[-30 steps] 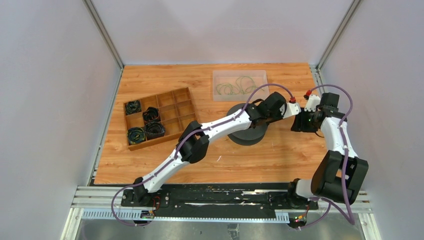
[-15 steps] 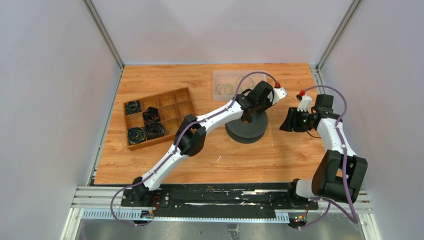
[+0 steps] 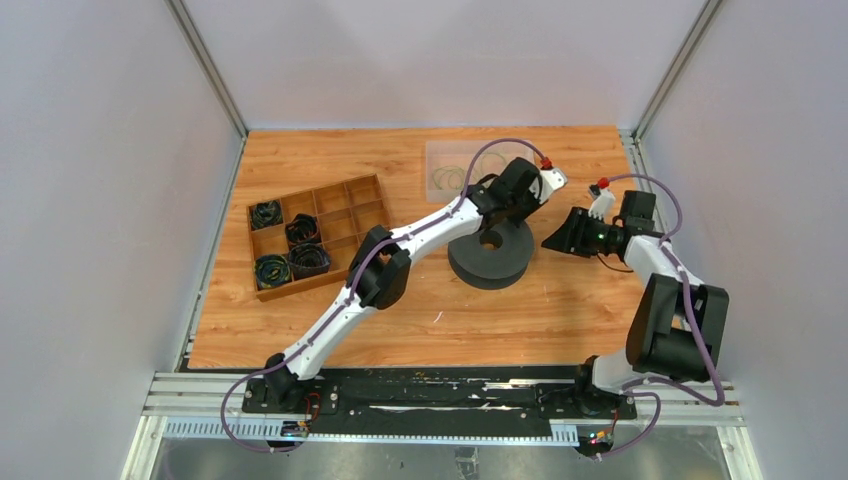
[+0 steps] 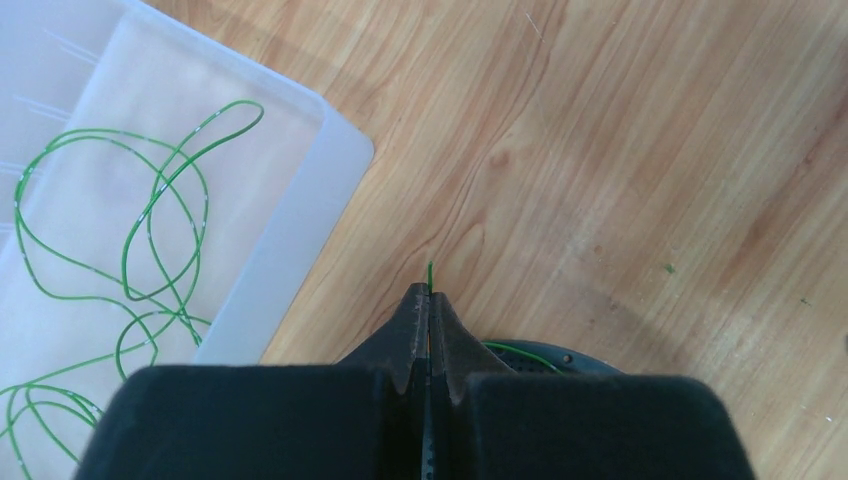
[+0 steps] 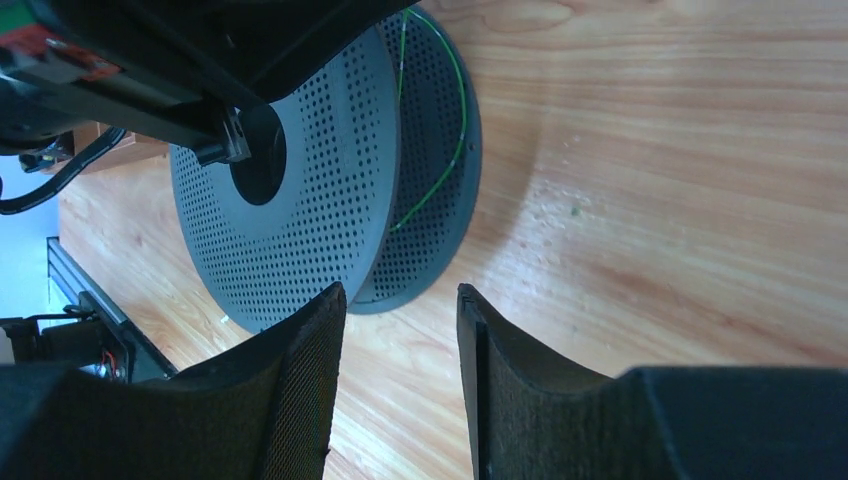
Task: Wrap the cables
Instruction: Wrap the cable around the cable reel.
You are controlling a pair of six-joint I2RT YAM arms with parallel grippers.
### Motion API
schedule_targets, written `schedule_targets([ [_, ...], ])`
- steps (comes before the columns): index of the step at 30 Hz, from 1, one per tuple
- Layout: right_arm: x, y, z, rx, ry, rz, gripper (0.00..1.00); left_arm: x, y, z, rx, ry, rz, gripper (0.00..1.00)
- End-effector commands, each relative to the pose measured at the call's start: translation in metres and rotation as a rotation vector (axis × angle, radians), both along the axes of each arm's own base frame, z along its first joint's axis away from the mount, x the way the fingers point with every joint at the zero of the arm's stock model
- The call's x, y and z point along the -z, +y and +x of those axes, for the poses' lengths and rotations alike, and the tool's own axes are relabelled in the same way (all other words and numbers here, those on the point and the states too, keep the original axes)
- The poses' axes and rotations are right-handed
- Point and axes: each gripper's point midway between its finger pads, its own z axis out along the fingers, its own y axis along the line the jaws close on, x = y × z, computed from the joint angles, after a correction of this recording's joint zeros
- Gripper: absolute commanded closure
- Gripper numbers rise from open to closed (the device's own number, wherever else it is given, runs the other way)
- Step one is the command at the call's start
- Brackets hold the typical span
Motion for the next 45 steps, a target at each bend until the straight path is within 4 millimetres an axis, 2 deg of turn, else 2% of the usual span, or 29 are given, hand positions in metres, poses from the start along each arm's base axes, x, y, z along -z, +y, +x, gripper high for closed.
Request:
schedule_targets([
  [1, 0.000, 0.026, 0.015, -0.029, -0.021, 0.097, 0.55, -0.009, 0.016, 0.010, -0.038, 0.076, -0.041, 1.00],
  [9, 0.014, 0.052, 0.025, -0.066, 0.002, 0.115, 0.55, -0.014, 0.029, 0.016, -0.055, 0.123, -0.071, 1.00],
  [17, 0.018, 0.051, 0.025, -0.068, -0.008, 0.088, 0.55, -0.021, 0.038, 0.018, -0.060, 0.133, -0.074, 0.99],
  [22, 0.023, 0.055, 0.025, -0.084, 0.012, 0.119, 0.58, -0.020, 0.058, 0.022, -0.081, 0.136, -0.059, 1.00],
  [27, 0.023, 0.058, 0.026, -0.099, 0.014, 0.140, 0.65, -0.009, 0.078, 0.027, -0.093, 0.167, -0.039, 0.99],
  [32, 0.022, 0.065, 0.026, -0.125, 0.011, 0.151, 0.73, -0.003, 0.083, 0.025, -0.091, 0.185, -0.028, 1.00],
  [41, 0.018, 0.064, 0.031, -0.124, -0.004, 0.136, 0.96, 0.000, 0.107, 0.032, -0.133, 0.227, -0.045, 1.00],
  [45, 0.016, 0.064, 0.034, -0.123, -0.009, 0.136, 0.99, 0.008, 0.116, 0.029, -0.132, 0.253, -0.034, 1.00],
])
